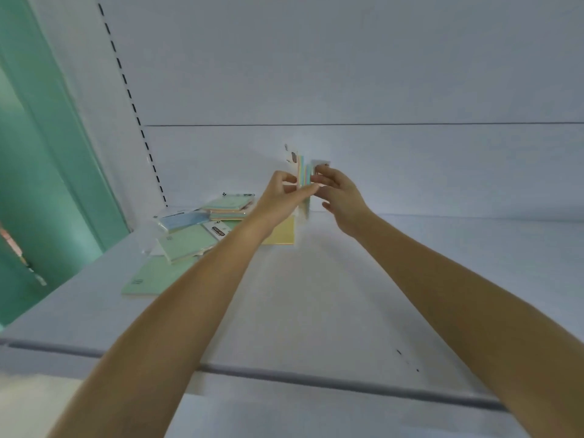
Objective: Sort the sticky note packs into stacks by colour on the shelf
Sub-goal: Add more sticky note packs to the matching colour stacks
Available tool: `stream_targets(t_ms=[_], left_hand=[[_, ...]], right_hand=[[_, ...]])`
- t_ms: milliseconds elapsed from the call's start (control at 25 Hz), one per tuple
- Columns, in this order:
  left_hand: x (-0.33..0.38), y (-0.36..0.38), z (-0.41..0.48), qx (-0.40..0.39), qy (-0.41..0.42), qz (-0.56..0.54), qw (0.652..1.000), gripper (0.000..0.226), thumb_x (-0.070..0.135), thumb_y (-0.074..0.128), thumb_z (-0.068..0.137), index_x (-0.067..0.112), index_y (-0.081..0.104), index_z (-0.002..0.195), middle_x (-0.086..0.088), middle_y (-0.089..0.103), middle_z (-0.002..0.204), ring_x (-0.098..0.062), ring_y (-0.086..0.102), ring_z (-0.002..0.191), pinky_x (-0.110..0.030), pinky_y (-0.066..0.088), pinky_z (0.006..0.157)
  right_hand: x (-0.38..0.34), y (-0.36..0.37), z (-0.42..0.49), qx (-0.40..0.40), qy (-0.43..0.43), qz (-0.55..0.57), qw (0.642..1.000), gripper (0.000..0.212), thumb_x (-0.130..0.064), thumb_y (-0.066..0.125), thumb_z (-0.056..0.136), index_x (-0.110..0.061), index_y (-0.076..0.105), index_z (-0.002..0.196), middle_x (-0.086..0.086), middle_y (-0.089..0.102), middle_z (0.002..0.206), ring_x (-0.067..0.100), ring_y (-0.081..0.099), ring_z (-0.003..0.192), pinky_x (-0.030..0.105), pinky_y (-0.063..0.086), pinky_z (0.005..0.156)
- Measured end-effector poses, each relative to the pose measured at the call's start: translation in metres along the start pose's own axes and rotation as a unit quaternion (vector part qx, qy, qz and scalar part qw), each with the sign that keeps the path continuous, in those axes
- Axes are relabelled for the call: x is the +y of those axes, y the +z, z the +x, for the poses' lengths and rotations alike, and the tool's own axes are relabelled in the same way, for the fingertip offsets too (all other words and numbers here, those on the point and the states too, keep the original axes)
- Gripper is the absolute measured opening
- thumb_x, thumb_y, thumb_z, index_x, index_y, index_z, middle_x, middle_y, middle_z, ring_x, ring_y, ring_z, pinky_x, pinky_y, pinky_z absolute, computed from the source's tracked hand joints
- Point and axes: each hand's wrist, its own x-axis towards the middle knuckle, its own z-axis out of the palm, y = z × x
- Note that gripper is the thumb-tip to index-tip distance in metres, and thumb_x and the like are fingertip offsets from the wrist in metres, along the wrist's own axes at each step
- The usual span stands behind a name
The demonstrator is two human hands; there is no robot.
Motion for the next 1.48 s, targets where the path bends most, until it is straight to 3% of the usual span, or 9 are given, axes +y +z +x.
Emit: stream_targets(t_ms=[200,400,640,800,920,1080,1240,1400,1480], left_hand=[[-0.01,-0.001,-0.007,0.011,0.009,-0.052,0.999,0.035,0.006,0.06,0.082,0.015,0.037,0.106,-0.013,0.056,0.103,-0.013,0.058,0.074,-0.022,0.052,0.068],[-0.019,-0.001,-0.014,0.001,-0.035,-0.142,0.989,0.043,0.001,0.062,0.081,0.006,0.04,0.117,-0.012,0.054,0.104,-0.022,0.061,0.084,-0.028,0.056,0.073],[-0.016,0.025,-0.02,-0.016,-0.062,-0.154,0.986,0.038,0.0,0.046,0.088,0.002,0.042,0.125,-0.01,0.051,0.107,-0.023,0.056,0.09,-0.029,0.053,0.067],[-0.003,0.059,-0.025,0.011,-0.058,-0.145,0.988,0.037,0.0,0.045,0.089,0.0,0.041,0.125,-0.009,0.049,0.106,-0.023,0.054,0.093,-0.029,0.051,0.064],[0.006,0.09,-0.03,0.009,-0.068,-0.149,0.986,0.037,-0.001,0.045,0.089,0.0,0.041,0.125,-0.009,0.049,0.107,-0.024,0.054,0.093,-0.029,0.051,0.063],[0.014,0.126,-0.04,-0.002,-0.086,-0.132,0.988,0.042,-0.002,0.045,0.087,0.004,0.04,0.129,-0.011,0.05,0.112,-0.024,0.054,0.094,-0.031,0.052,0.063],[0.017,0.153,-0.052,0.032,-0.094,-0.036,0.994,0.056,0.002,0.048,0.086,0.012,0.031,0.138,-0.013,0.05,0.128,-0.025,0.055,0.103,-0.037,0.049,0.085],[0.017,0.166,-0.061,0.047,-0.072,0.042,0.995,0.072,-0.001,0.055,0.082,0.011,0.02,0.144,-0.017,0.048,0.136,-0.028,0.053,0.113,-0.031,0.044,0.091],[0.02,0.174,-0.069,0.047,-0.04,0.076,0.995,0.074,-0.003,0.057,0.081,0.014,0.023,0.144,-0.015,0.045,0.138,-0.028,0.05,0.12,-0.032,0.042,0.097]], right_hand=[[0.005,0.004,-0.016,0.075,-0.061,-0.177,0.979,0.045,-0.01,0.065,0.081,-0.012,0.051,0.123,0.003,0.044,0.114,0.015,0.048,0.098,0.024,0.046,0.074],[0.007,-0.007,-0.039,0.059,0.014,-0.088,0.994,0.054,-0.001,0.056,0.086,-0.018,0.04,0.134,0.012,0.05,0.115,0.01,0.058,0.076,0.014,0.053,0.054],[0.001,-0.049,-0.069,0.193,-0.012,-0.12,0.974,0.056,0.005,0.045,0.085,-0.022,0.036,0.133,0.01,0.052,0.119,0.019,0.059,0.083,0.032,0.055,0.073],[-0.017,-0.098,-0.093,0.313,-0.092,-0.319,0.89,0.049,-0.002,0.041,0.085,-0.017,0.034,0.131,0.001,0.054,0.125,0.018,0.056,0.094,0.034,0.046,0.074],[-0.018,-0.148,-0.11,0.222,-0.09,-0.592,0.769,0.043,-0.004,0.044,0.086,-0.014,0.042,0.127,0.002,0.06,0.124,0.027,0.048,0.114,0.035,0.041,0.086],[-0.014,-0.191,-0.122,0.073,0.024,-0.522,0.849,0.04,-0.034,0.058,0.086,-0.019,0.05,0.123,0.003,0.062,0.12,0.024,0.054,0.114,0.03,0.041,0.092],[-0.015,-0.233,-0.124,0.036,0.113,-0.528,0.841,0.063,-0.038,0.06,0.084,-0.026,0.033,0.139,0.011,0.045,0.139,0.03,0.037,0.13,0.039,0.033,0.108],[-0.021,-0.248,-0.131,-0.004,0.078,-0.443,0.893,0.058,-0.015,0.064,0.082,-0.023,0.042,0.134,0.006,0.042,0.113,0.022,0.048,0.098,0.023,0.041,0.07],[-0.026,-0.263,-0.134,0.001,0.07,-0.438,0.896,0.058,-0.009,0.063,0.08,-0.026,0.043,0.132,0.011,0.035,0.122,0.028,0.048,0.106,0.024,0.041,0.073]])
